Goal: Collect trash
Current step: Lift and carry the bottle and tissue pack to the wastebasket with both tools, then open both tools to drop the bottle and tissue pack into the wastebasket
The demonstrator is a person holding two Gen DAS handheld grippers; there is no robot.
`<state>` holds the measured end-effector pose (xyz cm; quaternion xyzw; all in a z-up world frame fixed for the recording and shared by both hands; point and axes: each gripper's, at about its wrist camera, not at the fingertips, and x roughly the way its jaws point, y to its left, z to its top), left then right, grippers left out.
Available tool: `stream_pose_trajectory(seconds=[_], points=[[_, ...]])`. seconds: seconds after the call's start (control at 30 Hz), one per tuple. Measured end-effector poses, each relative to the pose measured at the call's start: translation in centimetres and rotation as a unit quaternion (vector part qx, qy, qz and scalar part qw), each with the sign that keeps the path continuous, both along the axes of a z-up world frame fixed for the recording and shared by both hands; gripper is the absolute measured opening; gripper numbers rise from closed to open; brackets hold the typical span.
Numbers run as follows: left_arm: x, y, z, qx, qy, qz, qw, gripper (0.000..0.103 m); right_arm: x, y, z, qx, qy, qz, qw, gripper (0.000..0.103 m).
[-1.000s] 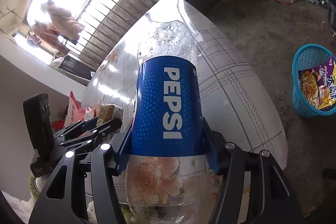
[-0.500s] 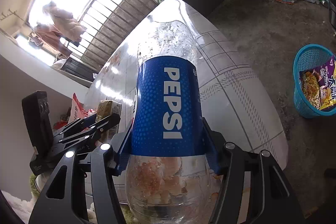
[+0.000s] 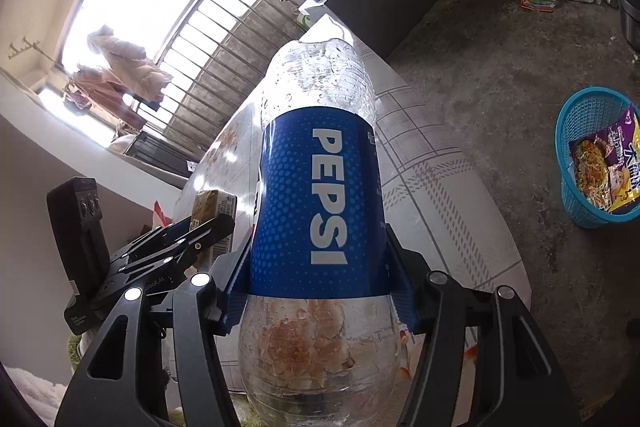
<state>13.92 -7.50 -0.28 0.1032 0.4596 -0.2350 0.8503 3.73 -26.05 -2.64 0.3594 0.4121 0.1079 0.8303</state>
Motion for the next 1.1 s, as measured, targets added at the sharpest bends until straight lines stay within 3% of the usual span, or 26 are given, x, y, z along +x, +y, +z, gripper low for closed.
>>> stream_pose_trajectory(seconds=[0.13,0.3,0.47,0.57,0.7,0.87,0.9,0.93,0.97,1.0,1.1], points=[[0.8,-3.4,1.3,-0.016,-0.012,-0.042,0.9989,0.050,-1.1,-3.2,0.8,0.014,-0.013,-0.042,0.999,0.058],[1.6,-10.2,2.6,-0.042,-0.014,-0.114,0.9925,0.050,-4.5,-10.2,1.8,-0.007,-0.020,-0.151,0.988,0.058],[2.6,-18.5,1.4,-0.057,0.035,-0.180,0.9813,0.050,-8.9,-16.7,0.6,-0.027,0.009,-0.268,0.963,0.058],[3.2,-23.2,-0.6,-0.048,0.071,-0.212,0.9734,0.050,-10.4,-19.3,-1.5,-0.018,0.040,-0.309,0.950,0.058],[4.1,-29.4,-3.8,-0.029,0.123,-0.239,0.9627,0.050,-10.1,-21.2,-5.2,-0.008,0.095,-0.323,0.942,0.058],[5.0,-36.9,-7.9,-0.004,0.155,-0.265,0.9517,0.051,-6.2,-24.7,-9.7,0.016,0.146,-0.303,0.942,0.059],[5.3,-38.5,-8.9,0.000,0.170,-0.273,0.9469,0.057,-4.9,-25.6,-10.5,0.007,0.158,-0.293,0.943,0.059],[5.8,-40.1,-10.0,0.003,0.186,-0.278,0.9425,0.070,-3.8,-26.3,-11.4,-0.001,0.168,-0.283,0.944,0.061],[6.2,-41.3,-11.0,0.007,0.196,-0.276,0.9410,0.073,-2.2,-27.3,-12.8,-0.008,0.184,-0.273,0.944,0.065],[6.5,-42.2,-11.8,0.012,0.197,-0.270,0.9425,0.073,-1.1,-28.3,-14.1,-0.013,0.196,-0.267,0.944,0.073],[7.0,-43.1,-12.9,0.005,0.191,-0.245,0.9504,0.073,0.6,-30.2,-16.9,-0.071,0.237,-0.270,0.931,0.073]])
